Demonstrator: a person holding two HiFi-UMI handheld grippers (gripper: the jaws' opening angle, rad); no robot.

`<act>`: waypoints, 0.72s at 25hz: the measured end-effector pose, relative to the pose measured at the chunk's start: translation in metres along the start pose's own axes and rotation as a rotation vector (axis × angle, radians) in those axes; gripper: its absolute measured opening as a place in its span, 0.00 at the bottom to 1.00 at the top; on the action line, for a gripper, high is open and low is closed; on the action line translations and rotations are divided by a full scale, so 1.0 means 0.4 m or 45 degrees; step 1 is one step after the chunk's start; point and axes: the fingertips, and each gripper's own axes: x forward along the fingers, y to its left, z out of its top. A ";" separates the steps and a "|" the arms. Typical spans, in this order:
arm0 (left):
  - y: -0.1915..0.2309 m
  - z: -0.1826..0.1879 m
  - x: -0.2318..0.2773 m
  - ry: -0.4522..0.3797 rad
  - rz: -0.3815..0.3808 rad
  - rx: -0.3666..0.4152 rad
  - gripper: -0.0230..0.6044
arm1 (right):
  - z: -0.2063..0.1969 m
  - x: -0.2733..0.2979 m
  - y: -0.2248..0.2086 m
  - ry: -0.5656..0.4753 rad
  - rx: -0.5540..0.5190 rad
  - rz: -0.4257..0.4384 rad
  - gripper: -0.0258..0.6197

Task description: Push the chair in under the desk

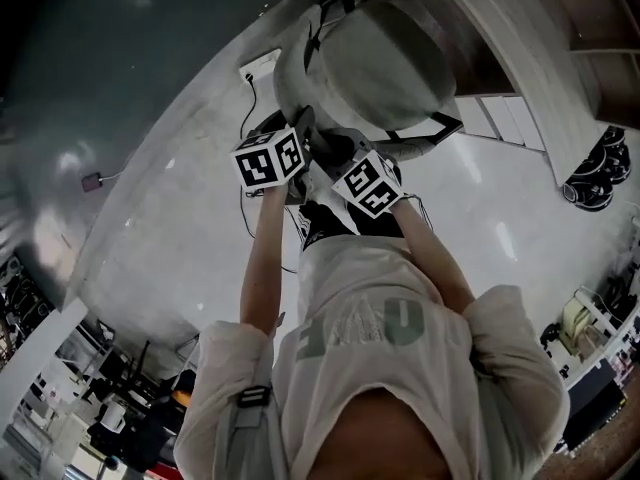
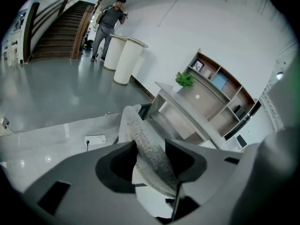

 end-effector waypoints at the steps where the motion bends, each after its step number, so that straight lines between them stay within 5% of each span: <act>1: -0.005 0.008 0.005 -0.005 0.000 -0.002 0.35 | 0.004 -0.003 -0.009 -0.010 0.002 0.004 0.25; 18: -0.035 0.075 0.058 0.016 0.040 -0.003 0.36 | 0.017 -0.006 -0.078 -0.011 0.030 0.118 0.28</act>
